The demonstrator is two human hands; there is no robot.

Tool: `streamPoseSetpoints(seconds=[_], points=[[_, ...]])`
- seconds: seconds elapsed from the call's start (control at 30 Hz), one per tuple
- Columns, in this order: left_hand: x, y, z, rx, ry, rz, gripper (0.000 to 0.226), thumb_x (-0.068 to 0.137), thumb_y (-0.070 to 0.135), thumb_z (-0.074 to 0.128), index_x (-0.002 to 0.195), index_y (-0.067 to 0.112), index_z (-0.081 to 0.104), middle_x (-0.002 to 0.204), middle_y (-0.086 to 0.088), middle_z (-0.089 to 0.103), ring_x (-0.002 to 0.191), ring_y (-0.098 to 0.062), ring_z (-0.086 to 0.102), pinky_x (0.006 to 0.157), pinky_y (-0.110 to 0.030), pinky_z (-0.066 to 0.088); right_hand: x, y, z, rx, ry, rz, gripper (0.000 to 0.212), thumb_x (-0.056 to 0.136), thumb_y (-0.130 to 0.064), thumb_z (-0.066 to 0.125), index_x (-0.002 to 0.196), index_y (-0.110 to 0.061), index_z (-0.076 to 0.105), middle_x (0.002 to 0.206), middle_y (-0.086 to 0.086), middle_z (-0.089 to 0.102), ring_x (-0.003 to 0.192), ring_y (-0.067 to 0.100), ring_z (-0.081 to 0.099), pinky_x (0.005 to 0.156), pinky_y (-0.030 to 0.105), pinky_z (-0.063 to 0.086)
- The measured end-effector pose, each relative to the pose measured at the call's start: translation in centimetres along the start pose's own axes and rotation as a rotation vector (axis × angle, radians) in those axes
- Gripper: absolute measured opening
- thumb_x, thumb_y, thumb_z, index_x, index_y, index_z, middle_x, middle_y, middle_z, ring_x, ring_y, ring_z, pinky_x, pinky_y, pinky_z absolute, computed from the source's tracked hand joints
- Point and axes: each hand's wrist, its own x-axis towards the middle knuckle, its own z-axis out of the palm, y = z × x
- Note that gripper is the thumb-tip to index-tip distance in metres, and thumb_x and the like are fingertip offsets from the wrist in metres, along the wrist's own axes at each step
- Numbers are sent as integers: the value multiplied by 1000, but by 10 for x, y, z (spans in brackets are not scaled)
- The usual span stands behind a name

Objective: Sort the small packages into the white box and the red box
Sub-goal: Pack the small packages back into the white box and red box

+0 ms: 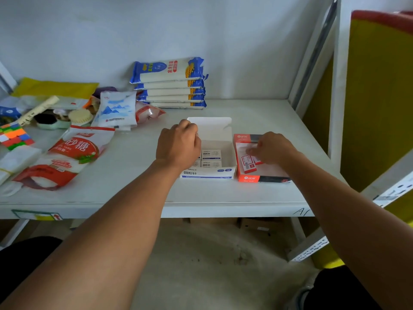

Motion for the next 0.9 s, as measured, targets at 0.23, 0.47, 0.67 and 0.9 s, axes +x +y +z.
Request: streamPoseSetpoints(seconds=[0.23,0.47,0.67,0.9], points=[[-1,4,1,27,-14,19,24,92,21,43,96,10,64,102,-7,63,77,-32,62,69,-38,42,-2,-4,-2,76,20,88,38,85,-47,65,110,-22,51,92,0,58,65,18,60,58,28,47],[0,4,-2,40,-13,50,26,94,23,42,100,11,64,105,-6,63,78,-29,63,71,-39,44,3,-1,-8,57,-41,109,32,82,-39,69,101,-19,51,74,-2,60,62,18,66,54,27,50],[-1,1,-2,32,-13,48,25,94,23,43,98,11,64,102,-7,64,77,-28,63,70,-39,48,3,2,-18,25,-210,114,41,80,-18,71,116,-12,52,91,9,66,83,28,67,84,38,56],[-2,-1,1,48,-16,54,25,93,23,42,95,11,65,100,-6,65,72,-29,62,66,-38,47,-1,-8,-15,-57,-95,-64,57,79,-53,66,119,-13,58,98,4,62,77,22,56,70,32,46]])
